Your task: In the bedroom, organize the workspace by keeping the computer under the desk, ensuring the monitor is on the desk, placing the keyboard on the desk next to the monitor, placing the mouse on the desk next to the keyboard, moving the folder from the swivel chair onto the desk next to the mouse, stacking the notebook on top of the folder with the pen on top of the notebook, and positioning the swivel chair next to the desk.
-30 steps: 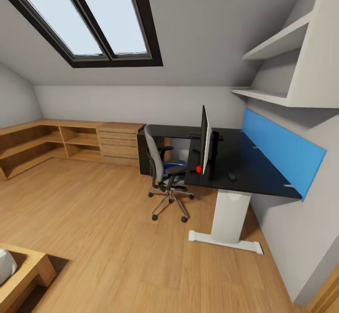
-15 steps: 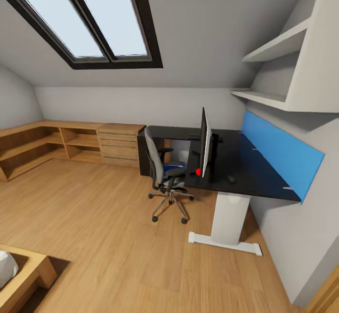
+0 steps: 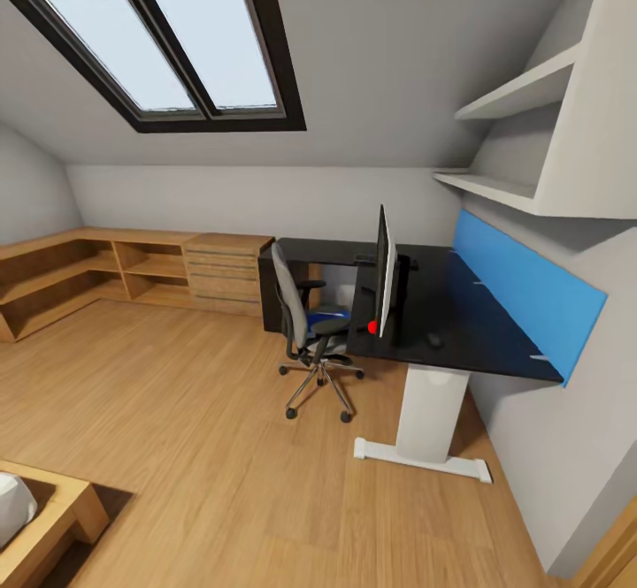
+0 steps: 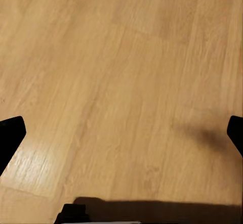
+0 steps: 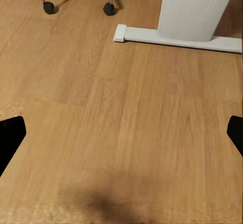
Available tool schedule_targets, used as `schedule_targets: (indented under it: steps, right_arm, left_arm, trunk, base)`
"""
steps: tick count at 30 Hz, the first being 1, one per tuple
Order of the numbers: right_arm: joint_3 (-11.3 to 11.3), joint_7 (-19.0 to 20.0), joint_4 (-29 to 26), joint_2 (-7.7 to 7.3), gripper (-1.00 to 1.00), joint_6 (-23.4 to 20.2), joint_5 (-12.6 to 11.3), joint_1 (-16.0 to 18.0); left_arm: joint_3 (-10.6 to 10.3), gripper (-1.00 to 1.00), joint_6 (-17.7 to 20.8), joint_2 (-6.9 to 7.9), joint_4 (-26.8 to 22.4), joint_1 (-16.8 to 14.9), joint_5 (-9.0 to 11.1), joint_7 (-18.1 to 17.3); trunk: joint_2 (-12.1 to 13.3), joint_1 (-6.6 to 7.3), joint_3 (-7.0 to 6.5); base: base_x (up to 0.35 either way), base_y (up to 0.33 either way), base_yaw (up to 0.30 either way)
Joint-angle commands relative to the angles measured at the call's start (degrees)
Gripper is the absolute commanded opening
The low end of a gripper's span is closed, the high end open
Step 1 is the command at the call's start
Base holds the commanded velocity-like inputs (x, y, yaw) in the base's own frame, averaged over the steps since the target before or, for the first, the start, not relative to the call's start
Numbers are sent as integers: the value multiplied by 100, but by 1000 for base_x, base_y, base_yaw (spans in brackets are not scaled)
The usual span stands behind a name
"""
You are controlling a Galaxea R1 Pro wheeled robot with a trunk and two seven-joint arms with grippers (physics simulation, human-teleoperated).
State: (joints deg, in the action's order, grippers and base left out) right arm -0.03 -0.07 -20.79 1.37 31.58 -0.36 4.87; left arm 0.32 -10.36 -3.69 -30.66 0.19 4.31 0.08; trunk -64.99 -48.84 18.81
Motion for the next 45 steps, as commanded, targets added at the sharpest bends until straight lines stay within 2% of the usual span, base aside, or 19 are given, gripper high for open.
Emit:
schedule_targets:
  steps: [1,5,9,13,21,45]
  right_arm:
    - [-3,-1,96,-1,100,37,-5,9]
    - [-10,-9,239,-11,100,330,7,14]
    - [-17,-16,275,-15,100,659,12,14]
    - [4,-15,399,-19,100,813,16,14]
    - [5,-15,470,-45,100,887,28,14]
    - [14,-6,472,-40,100,885,35,14]
  left_arm:
    - [-1,100,-143,9,31,0,56,1]
    - [-5,100,-359,22,88,1,68,-20]
    - [-4,100,-387,25,178,3,68,-18]
    - [1,100,-394,31,301,2,63,-17]
    - [-2,100,-397,26,353,0,66,-17]
    - [3,100,-388,26,356,-1,69,-11]
  trunk:
    - [-4,0,4]
    - [-4,0,4]
    - [-4,0,4]
    - [-4,0,4]
    - [-4,0,9]
    - [-4,0,167]
  base:
    - [0,0,0]
    - [0,0,0]
    - [0,0,0]
    - [84,75,0]
    - [220,220,-102]
    - [250,240,-182]
